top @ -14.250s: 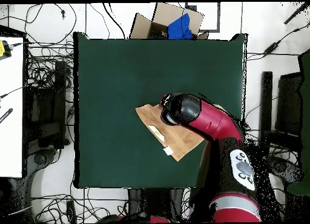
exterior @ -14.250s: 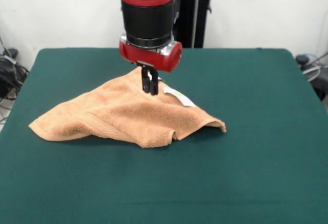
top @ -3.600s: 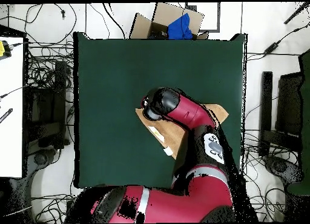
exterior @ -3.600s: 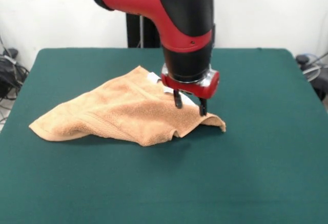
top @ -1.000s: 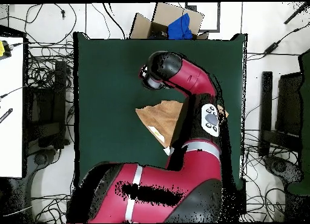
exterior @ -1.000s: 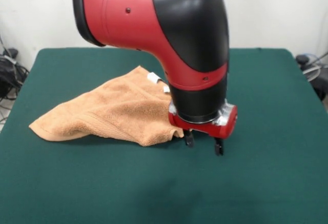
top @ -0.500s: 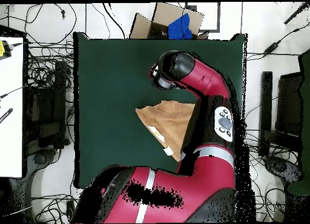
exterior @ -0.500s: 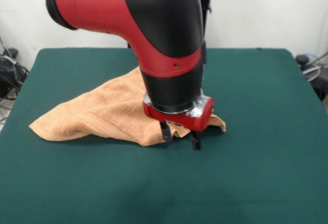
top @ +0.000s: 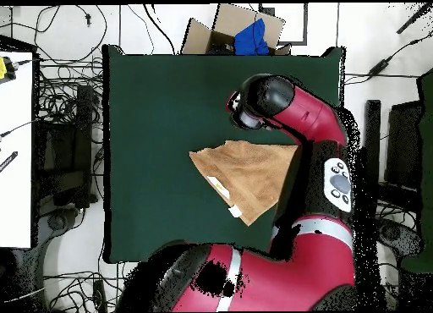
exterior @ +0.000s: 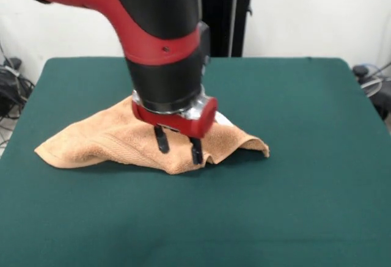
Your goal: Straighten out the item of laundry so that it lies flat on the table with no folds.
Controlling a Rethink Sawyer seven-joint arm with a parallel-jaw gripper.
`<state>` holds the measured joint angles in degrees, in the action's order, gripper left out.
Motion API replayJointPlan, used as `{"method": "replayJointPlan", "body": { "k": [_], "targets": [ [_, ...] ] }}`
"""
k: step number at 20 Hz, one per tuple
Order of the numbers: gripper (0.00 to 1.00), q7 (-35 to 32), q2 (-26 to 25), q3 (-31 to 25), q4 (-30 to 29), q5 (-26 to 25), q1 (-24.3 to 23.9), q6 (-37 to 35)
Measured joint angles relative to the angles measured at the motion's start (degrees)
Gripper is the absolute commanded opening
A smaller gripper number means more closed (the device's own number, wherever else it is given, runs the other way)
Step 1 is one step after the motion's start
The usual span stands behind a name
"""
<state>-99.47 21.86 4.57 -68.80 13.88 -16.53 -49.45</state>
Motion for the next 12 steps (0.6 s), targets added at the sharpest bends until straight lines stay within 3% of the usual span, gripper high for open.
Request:
{"method": "replayJointPlan", "body": {
  "k": [12],
  "targets": [
    [1.0, 0.0, 4.29, -0.11, -8.93, -4.14, -5.89, 0.04]
  ]
}}
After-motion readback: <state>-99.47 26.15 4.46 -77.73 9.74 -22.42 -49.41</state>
